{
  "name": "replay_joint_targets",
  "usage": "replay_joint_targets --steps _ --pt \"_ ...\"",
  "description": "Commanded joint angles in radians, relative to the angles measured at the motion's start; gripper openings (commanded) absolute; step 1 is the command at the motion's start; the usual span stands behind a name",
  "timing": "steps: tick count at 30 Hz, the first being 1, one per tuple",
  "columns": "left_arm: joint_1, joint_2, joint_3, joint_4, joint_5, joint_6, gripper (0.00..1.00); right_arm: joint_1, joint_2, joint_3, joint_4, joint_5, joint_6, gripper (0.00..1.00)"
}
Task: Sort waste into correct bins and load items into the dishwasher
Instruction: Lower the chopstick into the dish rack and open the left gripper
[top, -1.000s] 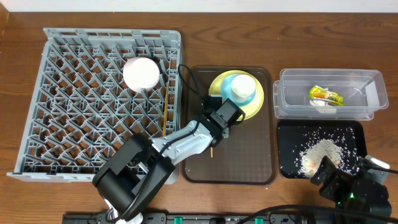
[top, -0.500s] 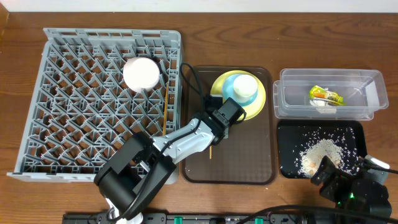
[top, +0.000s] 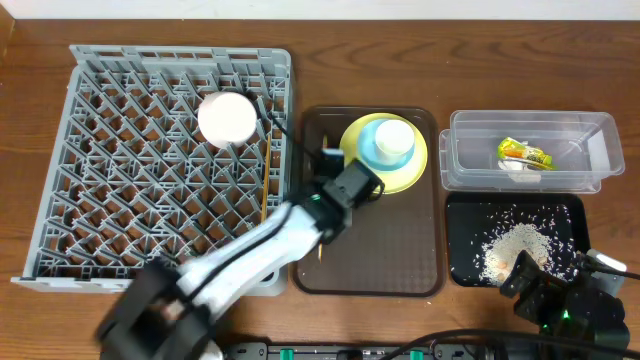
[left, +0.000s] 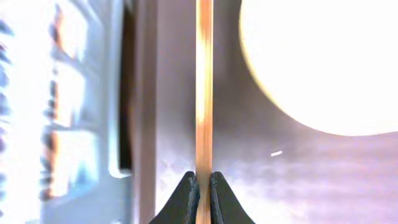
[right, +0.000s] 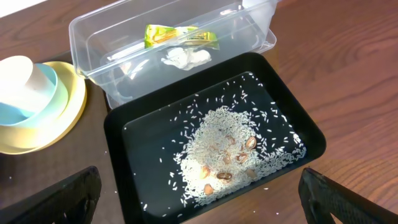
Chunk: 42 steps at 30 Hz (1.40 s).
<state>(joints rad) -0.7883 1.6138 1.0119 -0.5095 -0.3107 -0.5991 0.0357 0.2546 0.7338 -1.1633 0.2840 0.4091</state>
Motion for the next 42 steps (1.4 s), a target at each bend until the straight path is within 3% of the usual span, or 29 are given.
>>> replay_joint_targets --steps 1,6,11,26,36,40,41,42 --pt "0.0 -0.23 0.008 -0.013 -0.116 0.091 0.08 -0.006 0.0 0.003 -0.001 0.006 0.005 0.99" --pt "0.009 -0.363 0.008 -0.016 -0.207 0.223 0.08 -0.006 0.0 0.004 -0.001 0.006 0.005 0.99" --pt "0.054 -0.365 0.008 -0.068 -0.206 0.319 0.08 -0.006 0.0 0.003 -0.001 0.006 0.005 0.99" --pt "0.272 -0.172 0.007 -0.154 0.009 0.333 0.08 -0.006 0.0 0.004 -0.001 0.006 0.005 0.99" --pt "0.287 -0.141 0.008 -0.156 0.061 0.332 0.08 -0.006 0.0 0.003 -0.001 0.006 0.005 0.99" --pt "0.287 -0.141 0.008 -0.157 0.06 0.332 0.17 -0.006 0.0 0.003 -0.001 0.006 0.005 0.99" --pt "0.287 -0.141 0.008 -0.156 0.06 0.332 0.29 -0.006 0.0 0.004 -0.001 0.006 0.005 0.99" --pt "0.287 -0.142 0.008 -0.154 0.06 0.332 0.32 -0.006 0.0 0.004 -0.001 0.006 0.005 0.99"
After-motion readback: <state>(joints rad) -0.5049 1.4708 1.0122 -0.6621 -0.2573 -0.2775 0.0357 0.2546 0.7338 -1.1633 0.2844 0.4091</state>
